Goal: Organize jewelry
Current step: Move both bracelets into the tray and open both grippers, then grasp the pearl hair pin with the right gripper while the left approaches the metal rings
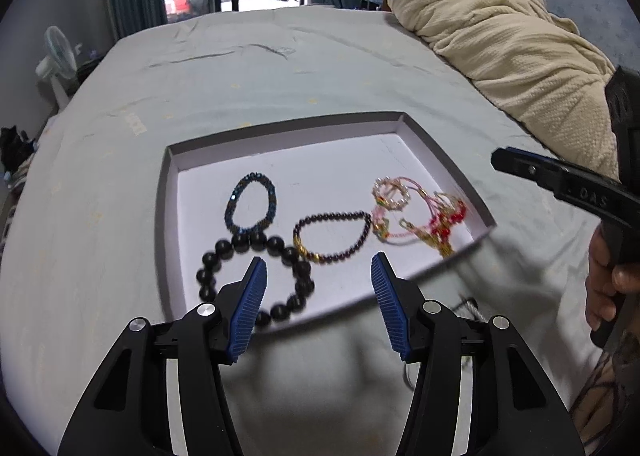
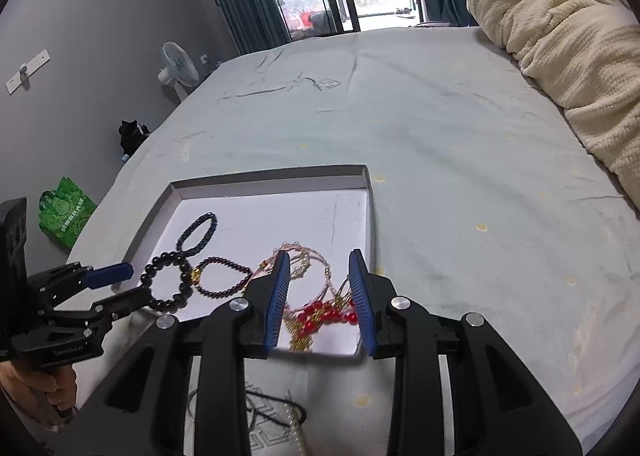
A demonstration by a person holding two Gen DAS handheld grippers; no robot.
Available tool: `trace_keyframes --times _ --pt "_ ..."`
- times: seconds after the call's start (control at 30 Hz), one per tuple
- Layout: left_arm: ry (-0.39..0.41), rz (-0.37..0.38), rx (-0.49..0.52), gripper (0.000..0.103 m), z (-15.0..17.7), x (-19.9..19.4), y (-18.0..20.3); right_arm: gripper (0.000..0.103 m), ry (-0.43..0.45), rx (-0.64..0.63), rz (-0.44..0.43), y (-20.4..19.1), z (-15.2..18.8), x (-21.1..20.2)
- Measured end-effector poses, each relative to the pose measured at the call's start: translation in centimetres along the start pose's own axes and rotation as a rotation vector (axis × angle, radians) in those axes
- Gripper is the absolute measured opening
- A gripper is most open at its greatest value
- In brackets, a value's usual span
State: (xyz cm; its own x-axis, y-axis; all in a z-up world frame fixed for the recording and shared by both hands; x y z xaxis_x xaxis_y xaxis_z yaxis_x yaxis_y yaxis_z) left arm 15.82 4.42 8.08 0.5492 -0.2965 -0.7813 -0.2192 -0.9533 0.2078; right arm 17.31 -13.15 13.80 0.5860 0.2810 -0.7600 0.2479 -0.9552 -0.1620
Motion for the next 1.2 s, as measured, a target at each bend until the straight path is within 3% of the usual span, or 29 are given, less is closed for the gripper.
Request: trace_keyframes --times 0.17,0.37,0.6,1.2 --pt "0.018 0.006 0.004 0.061 2.1 -1.6 0.9 0.031 0.006 -0.017 -0.016 -0.6 1.0 -1.3" --pt "-0.022 0.02 0.029 0.061 4.8 -1.4 2.6 0.031 -0.003 -0.05 -0.01 -0.4 2.9 -2.7" --pt "-0.047 0.042 0.052 0.061 5.7 -0.4 3.8 0.031 -0.016 -0.036 0.002 1.5 5.0 -4.2" --pt "-0.139 0.072 0.134 0.061 7.4 2.8 5.9 0.038 -0.121 -0.11 0.001 2.2 11.5 -3.0"
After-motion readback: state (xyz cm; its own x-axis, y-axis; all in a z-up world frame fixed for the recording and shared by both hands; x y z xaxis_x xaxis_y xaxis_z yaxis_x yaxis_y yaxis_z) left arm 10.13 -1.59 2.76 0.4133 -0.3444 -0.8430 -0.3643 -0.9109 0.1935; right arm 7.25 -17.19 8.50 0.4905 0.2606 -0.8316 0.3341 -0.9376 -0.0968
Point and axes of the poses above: each gripper's, at about its wrist camera, not at the fingertips, and x roughly the way its jaws point, y to its right, z to its underside, the point moved 3 cm from there along x, roughly the way its jaws point, and after that the axes turned 10 degrees about z, right-handed, at the moved point
